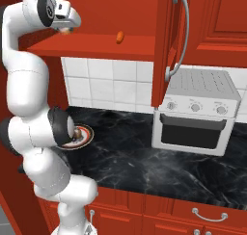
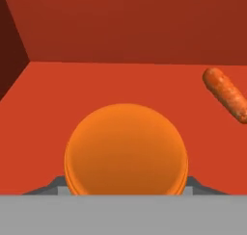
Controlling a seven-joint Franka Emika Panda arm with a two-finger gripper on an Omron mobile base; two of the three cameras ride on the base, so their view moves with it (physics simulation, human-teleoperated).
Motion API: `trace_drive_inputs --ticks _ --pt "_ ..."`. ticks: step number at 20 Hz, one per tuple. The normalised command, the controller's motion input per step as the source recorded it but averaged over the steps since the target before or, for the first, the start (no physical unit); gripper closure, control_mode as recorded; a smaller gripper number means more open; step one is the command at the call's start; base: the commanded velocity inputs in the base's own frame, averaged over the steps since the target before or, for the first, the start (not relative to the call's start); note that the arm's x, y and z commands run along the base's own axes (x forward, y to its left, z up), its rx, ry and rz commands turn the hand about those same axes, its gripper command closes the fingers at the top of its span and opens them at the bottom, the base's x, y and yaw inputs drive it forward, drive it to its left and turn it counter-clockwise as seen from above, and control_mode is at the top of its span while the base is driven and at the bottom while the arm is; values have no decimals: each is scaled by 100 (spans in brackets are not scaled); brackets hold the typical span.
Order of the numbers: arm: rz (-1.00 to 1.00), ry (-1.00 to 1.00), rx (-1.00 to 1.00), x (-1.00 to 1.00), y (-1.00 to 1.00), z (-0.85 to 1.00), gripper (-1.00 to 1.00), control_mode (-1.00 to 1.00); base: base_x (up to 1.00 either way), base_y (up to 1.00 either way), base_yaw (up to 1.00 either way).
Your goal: Pick the avocado and bread from the counter and place them on the plate. Then pick the jam from the cabinet and place it next to the plate. Lastly close the cabinet door.
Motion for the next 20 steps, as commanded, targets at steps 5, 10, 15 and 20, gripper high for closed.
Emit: trace_drive_inputs --ticks 5,10,15,20 --pt "-10 -9 3 -100 -21 2 100 -100 0 0 0" --pt "-12 -2 8 -100 -28 0 100 -100 0 0 0" --pt "-12 0 13 -100 -23 8 100 -100 0 0 0" --pt "-8 4 18 -100 -25 12 100 -100 0 0 0"
